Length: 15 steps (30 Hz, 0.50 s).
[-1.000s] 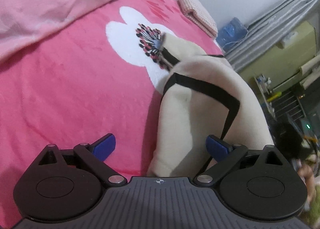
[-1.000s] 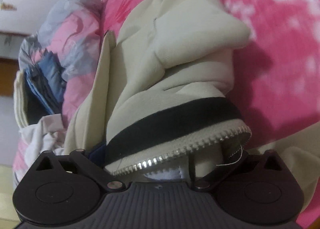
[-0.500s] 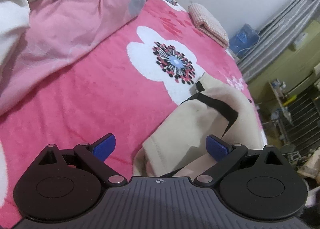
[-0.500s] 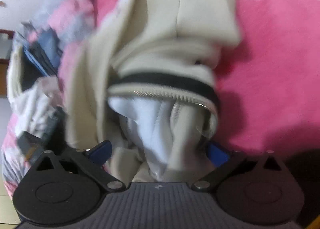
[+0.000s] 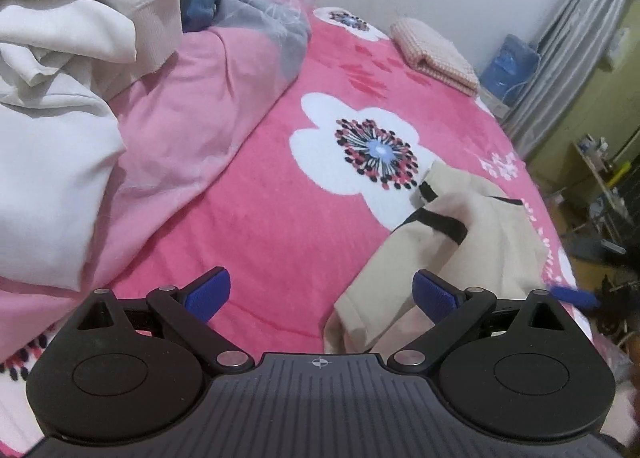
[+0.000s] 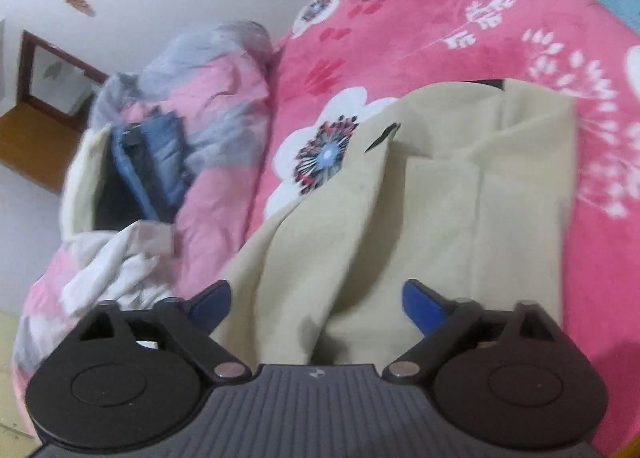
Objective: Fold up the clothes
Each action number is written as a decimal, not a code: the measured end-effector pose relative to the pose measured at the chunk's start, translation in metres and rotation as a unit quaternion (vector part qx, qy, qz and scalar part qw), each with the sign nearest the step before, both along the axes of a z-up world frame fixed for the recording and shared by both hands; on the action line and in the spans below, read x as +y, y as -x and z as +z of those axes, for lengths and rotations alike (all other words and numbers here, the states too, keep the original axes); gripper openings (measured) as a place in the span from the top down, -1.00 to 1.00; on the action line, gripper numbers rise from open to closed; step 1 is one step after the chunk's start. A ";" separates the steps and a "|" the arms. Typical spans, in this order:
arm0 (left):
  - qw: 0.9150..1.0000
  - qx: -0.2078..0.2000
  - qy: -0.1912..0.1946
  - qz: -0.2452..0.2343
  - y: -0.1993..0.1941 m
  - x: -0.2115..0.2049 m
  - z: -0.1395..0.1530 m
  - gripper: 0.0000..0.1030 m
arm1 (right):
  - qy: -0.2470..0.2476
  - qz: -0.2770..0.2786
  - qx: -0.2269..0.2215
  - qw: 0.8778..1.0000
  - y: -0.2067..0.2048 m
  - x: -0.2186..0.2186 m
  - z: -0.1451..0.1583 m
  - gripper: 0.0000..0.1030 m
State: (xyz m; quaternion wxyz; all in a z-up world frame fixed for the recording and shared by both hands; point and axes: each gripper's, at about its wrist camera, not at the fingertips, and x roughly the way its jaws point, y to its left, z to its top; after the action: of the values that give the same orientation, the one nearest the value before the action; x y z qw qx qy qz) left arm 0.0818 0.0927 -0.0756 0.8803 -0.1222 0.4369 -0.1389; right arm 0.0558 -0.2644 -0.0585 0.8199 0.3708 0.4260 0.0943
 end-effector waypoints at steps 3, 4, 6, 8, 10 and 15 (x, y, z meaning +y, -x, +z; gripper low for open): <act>1.000 0.021 0.012 -0.014 -0.003 0.001 -0.009 -0.92 | 0.001 -0.015 0.029 0.999 -0.034 -0.001 -0.027 -0.52; 0.999 0.034 0.016 -0.019 -0.005 -0.001 -0.016 -0.92 | -0.009 -0.017 0.035 0.999 -0.041 -0.002 -0.034 -0.52; 0.997 0.060 0.025 -0.028 -0.011 -0.005 -0.031 -0.92 | -0.020 -0.022 0.049 0.998 -0.052 0.002 -0.046 -0.36; 0.995 0.086 0.039 -0.031 -0.016 -0.006 -0.044 -0.92 | -0.008 -0.014 0.037 0.999 -0.047 0.007 -0.044 -0.19; 0.993 0.105 0.058 -0.023 -0.021 -0.001 -0.055 -0.92 | 0.004 0.000 0.017 1.000 -0.038 0.011 -0.038 0.08; 0.988 0.130 0.083 -0.012 -0.029 0.011 -0.069 -0.92 | 0.000 0.019 -0.020 1.000 -0.014 0.011 -0.029 0.69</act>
State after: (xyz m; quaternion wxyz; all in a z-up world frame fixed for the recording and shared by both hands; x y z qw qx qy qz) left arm 0.1111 0.1036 -0.1451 0.8013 -0.2067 0.5356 -0.1681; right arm 0.0697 -0.2530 -0.0878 0.8265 0.3604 0.4162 0.1173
